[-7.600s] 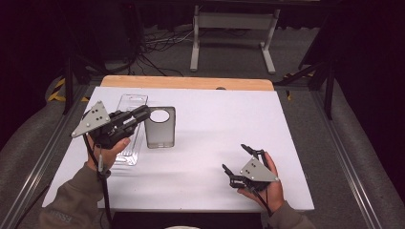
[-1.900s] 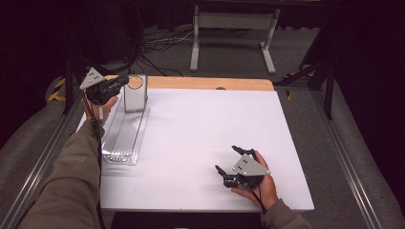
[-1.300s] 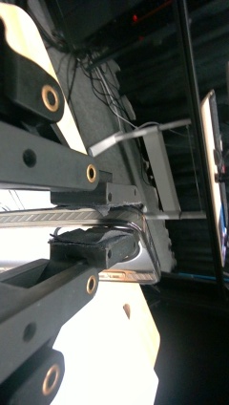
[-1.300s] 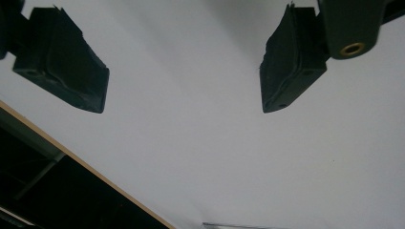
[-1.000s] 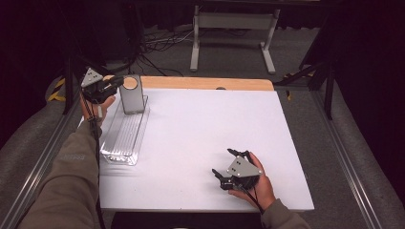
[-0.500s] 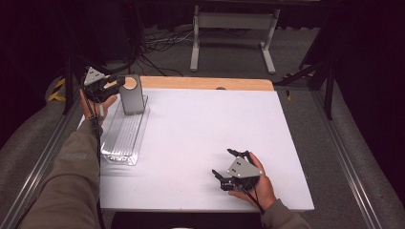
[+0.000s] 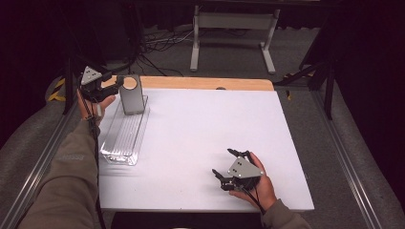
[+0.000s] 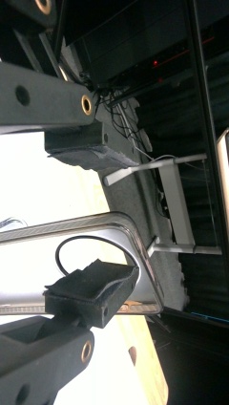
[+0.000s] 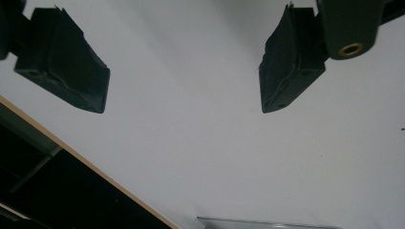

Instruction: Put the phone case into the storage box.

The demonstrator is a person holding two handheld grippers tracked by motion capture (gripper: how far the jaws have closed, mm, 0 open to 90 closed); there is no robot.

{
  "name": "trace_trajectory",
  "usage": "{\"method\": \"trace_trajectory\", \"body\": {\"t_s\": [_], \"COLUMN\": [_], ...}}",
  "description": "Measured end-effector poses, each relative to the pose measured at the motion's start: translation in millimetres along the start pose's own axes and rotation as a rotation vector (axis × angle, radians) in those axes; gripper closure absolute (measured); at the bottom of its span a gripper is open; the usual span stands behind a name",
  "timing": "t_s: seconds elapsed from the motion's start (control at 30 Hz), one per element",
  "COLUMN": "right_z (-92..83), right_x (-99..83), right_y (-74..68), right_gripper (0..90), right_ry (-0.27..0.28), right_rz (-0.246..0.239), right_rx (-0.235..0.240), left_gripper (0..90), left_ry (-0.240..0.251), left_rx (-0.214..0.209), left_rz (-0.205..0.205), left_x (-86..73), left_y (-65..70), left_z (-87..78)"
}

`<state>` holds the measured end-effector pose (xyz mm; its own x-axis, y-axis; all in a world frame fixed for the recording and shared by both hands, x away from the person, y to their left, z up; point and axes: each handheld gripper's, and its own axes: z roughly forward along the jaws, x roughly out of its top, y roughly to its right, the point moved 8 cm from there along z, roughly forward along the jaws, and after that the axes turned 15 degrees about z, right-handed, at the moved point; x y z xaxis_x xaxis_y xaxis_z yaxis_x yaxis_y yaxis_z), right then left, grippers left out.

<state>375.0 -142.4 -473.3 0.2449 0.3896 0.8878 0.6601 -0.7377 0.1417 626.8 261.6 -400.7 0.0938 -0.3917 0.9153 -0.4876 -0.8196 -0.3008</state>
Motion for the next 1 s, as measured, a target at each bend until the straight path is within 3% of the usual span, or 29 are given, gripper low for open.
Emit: {"method": "trace_trajectory", "body": {"t_s": [0.67, 1.0], "right_z": [-1.9, -2.3], "right_x": [1.9, 2.6], "right_y": [1.3, 1.8], "right_gripper": [18.3, 18.0], "right_ry": [0.013, 0.017], "right_rz": [0.001, 0.001], "right_rx": [-0.009, -0.011], "left_gripper": [23.9, 15.8], "left_ry": [-0.003, 0.009], "left_rx": [0.002, -0.024], "left_rz": [-0.003, -0.005], "left_x": [-0.7, 1.4], "left_y": [2.2, 8.8], "left_z": [-6.6, -9.8]}}
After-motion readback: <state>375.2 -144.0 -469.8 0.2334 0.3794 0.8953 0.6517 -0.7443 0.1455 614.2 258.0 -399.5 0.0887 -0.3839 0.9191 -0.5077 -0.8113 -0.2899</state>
